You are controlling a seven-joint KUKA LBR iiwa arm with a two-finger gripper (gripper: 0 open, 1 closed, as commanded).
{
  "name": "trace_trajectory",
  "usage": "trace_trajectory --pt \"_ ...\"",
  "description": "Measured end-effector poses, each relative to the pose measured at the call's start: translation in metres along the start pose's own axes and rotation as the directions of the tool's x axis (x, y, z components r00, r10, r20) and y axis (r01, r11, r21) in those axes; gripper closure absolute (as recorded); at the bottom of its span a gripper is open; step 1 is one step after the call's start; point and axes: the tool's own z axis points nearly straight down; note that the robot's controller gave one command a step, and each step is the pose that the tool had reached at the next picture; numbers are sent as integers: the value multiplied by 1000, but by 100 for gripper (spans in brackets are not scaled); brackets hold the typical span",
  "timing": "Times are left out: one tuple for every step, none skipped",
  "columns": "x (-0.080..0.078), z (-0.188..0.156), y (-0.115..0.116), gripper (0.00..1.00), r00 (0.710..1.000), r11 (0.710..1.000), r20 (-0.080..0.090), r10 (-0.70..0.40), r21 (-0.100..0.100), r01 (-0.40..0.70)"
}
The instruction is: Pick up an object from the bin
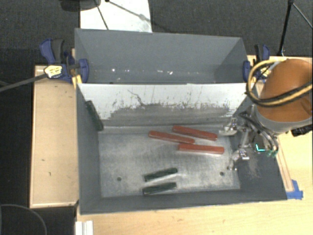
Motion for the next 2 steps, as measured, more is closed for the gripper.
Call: trace_trajectory --pt "-2 -4 0 0 1000 1000 8 -2 1 2" --pt "-52 104 9 100 997 998 25 -68 5 68"
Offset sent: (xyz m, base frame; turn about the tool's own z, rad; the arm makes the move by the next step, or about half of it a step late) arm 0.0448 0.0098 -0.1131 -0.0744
